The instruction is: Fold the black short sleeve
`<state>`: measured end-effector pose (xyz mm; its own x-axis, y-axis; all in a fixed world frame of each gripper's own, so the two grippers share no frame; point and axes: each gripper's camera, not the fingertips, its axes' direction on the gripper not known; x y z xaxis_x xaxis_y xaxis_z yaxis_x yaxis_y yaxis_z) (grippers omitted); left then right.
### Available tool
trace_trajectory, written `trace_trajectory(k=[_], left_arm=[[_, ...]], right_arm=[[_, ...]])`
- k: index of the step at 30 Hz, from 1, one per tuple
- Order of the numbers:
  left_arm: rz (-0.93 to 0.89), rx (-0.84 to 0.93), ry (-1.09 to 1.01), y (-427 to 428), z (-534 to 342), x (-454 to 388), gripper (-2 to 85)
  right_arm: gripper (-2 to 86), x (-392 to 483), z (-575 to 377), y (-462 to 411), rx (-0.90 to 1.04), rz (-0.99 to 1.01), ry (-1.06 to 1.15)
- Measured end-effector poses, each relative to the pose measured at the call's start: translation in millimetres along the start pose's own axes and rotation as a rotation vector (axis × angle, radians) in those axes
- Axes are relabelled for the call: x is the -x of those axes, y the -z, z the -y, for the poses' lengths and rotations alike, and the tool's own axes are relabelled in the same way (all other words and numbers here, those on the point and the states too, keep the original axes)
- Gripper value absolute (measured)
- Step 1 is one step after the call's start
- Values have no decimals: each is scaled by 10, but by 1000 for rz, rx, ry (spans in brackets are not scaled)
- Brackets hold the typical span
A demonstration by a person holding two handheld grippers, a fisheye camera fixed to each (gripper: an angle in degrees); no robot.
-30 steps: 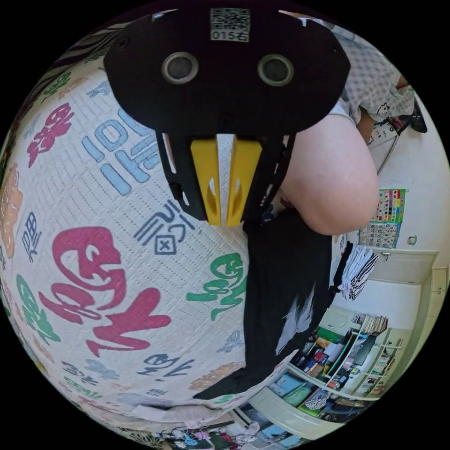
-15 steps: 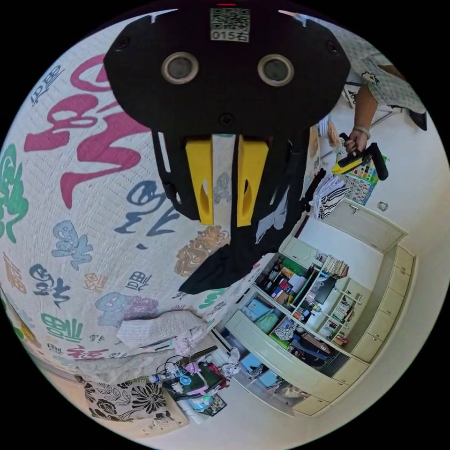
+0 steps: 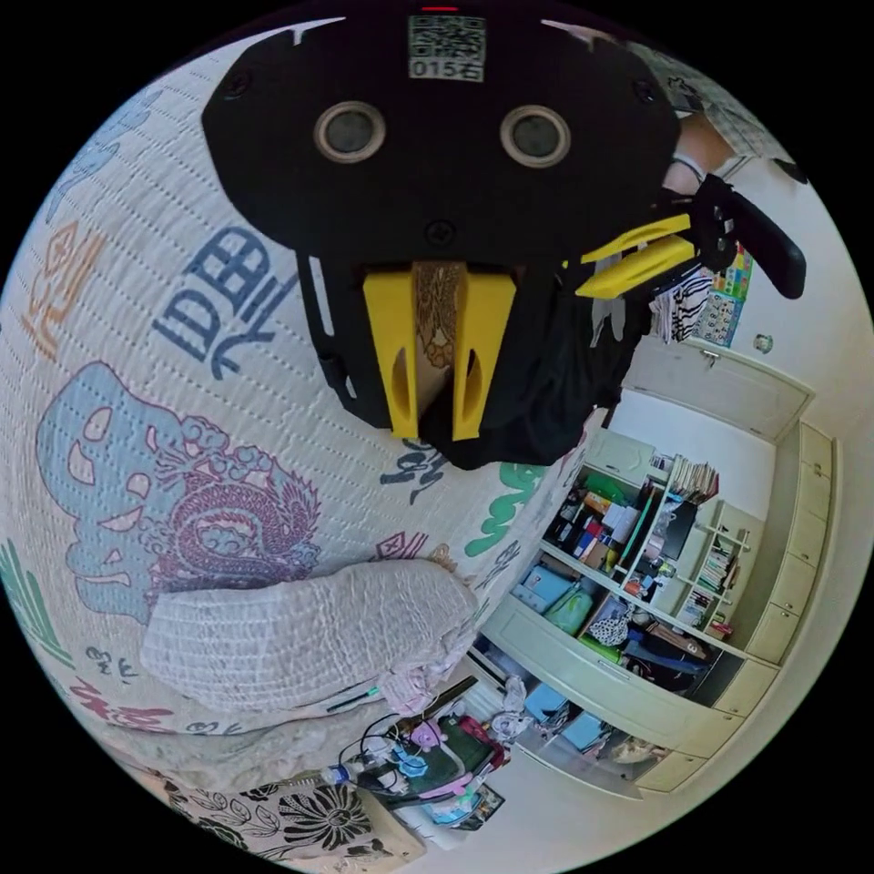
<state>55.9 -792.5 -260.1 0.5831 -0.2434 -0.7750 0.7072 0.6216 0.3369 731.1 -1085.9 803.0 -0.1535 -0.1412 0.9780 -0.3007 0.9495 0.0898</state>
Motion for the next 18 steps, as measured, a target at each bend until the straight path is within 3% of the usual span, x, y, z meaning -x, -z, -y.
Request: trace_trajectory(k=[4, 9, 14, 18], left_arm=[[57, 64, 15, -687, 241, 128, 55], [28, 34, 42, -1106, 456, 236, 10], [-361, -109, 115, -1460, 836, 365, 4], [-395, -144, 151, -1878, 1167, 309, 18]], right_arm=[[17, -87, 49, 85, -26, 199, 53], [4, 114, 160, 234, -91, 203, 164], [14, 221, 212, 514, -224, 187, 188], [66, 161, 268, 736, -271, 195, 194]])
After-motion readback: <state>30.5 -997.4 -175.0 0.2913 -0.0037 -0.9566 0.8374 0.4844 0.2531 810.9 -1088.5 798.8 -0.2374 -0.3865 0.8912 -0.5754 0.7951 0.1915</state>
